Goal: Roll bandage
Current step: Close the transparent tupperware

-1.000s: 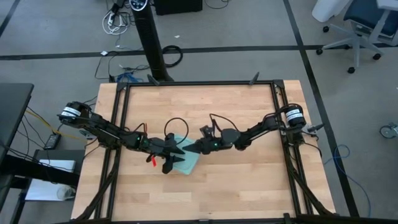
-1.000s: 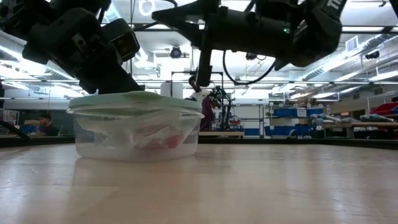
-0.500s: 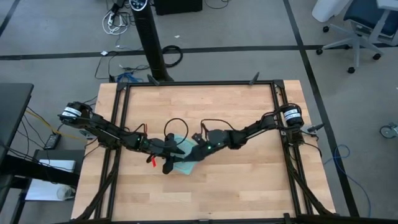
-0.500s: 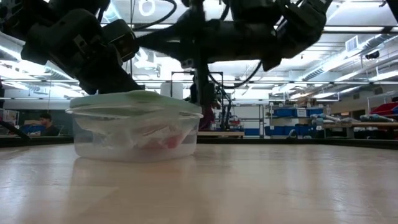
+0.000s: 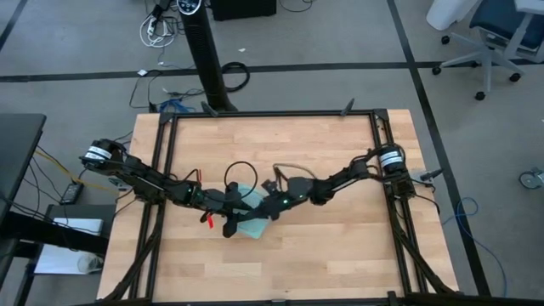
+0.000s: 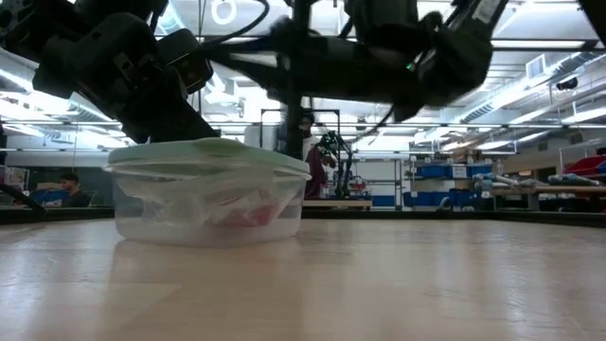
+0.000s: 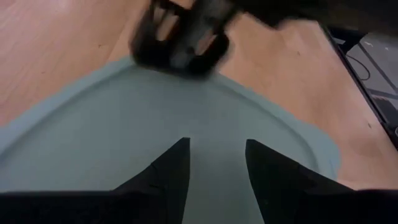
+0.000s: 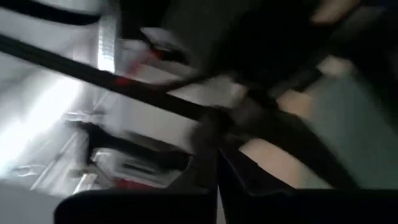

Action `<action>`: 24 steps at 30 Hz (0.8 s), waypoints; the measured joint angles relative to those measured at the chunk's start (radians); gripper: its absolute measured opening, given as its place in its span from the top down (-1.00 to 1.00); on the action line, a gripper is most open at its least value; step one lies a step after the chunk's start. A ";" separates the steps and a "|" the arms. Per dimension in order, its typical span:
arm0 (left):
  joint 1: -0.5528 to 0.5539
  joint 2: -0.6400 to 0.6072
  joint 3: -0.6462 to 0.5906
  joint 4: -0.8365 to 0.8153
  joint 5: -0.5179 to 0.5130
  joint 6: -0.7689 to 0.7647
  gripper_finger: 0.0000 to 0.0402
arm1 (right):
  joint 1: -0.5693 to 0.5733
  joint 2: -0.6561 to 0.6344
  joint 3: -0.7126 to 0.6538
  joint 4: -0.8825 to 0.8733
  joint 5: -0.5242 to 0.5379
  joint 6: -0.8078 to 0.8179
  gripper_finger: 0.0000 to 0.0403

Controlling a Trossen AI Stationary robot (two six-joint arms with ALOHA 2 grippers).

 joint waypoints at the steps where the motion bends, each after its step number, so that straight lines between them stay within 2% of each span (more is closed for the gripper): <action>1: 0.000 0.000 0.002 -0.002 -0.002 -0.002 0.19 | -0.006 0.031 0.008 0.018 -0.013 0.027 0.99; 3: 0.000 0.000 0.001 0.000 -0.001 -0.002 0.19 | -0.021 0.095 0.004 0.205 -0.063 0.123 1.00; 6: 0.000 0.000 0.000 0.001 -0.001 -0.004 0.19 | -0.031 0.152 0.000 0.447 -0.025 0.284 1.00; 8: 0.000 0.000 0.000 0.001 0.000 -0.004 0.19 | -0.031 0.155 -0.001 0.502 0.000 0.318 1.00; 12: 0.000 0.000 0.001 -0.001 0.001 -0.004 0.19 | -0.029 0.097 0.006 0.441 -0.008 0.280 1.00; 17: 0.000 0.000 0.001 -0.001 0.002 -0.004 0.19 | -0.030 0.090 0.004 0.348 -0.028 0.239 1.00; 21: 0.000 0.000 0.001 -0.001 0.003 -0.005 0.19 | -0.030 0.082 0.010 0.188 -0.046 0.192 1.00; 24: 0.000 0.000 0.001 -0.001 0.003 -0.006 0.19 | -0.035 0.082 0.010 0.179 -0.071 0.156 1.00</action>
